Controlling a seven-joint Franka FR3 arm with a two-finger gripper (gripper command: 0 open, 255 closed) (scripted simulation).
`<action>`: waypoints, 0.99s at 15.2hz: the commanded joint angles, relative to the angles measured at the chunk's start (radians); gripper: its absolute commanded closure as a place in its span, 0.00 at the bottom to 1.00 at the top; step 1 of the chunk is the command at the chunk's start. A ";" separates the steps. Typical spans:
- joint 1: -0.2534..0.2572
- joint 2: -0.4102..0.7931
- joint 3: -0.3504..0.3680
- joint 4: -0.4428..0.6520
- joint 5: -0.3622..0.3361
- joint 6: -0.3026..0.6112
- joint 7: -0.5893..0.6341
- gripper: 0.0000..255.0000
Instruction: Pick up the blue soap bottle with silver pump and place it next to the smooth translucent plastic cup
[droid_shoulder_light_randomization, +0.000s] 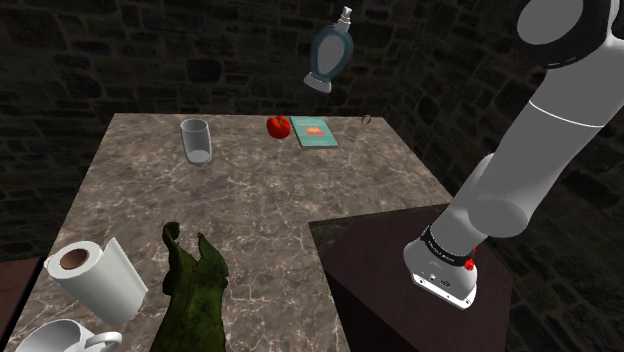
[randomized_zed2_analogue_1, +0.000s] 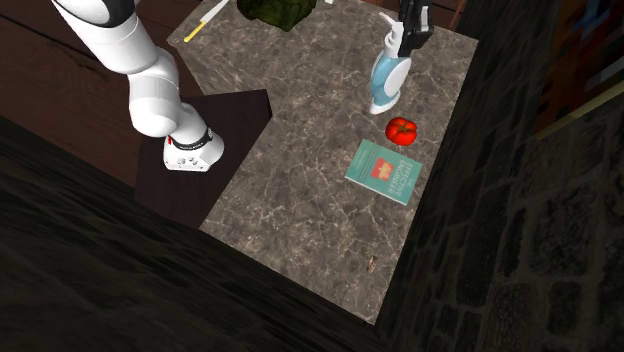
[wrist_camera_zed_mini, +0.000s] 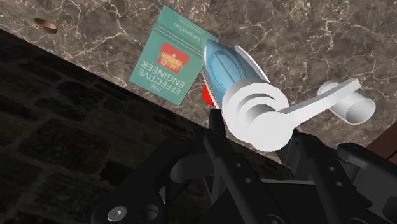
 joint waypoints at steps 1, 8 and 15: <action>0.030 -0.013 0.023 -0.004 -0.010 -0.005 0.054 1.00; 0.118 0.006 0.097 0.072 -0.022 -0.051 0.218 1.00; 0.203 0.095 0.162 0.243 -0.025 -0.126 0.374 1.00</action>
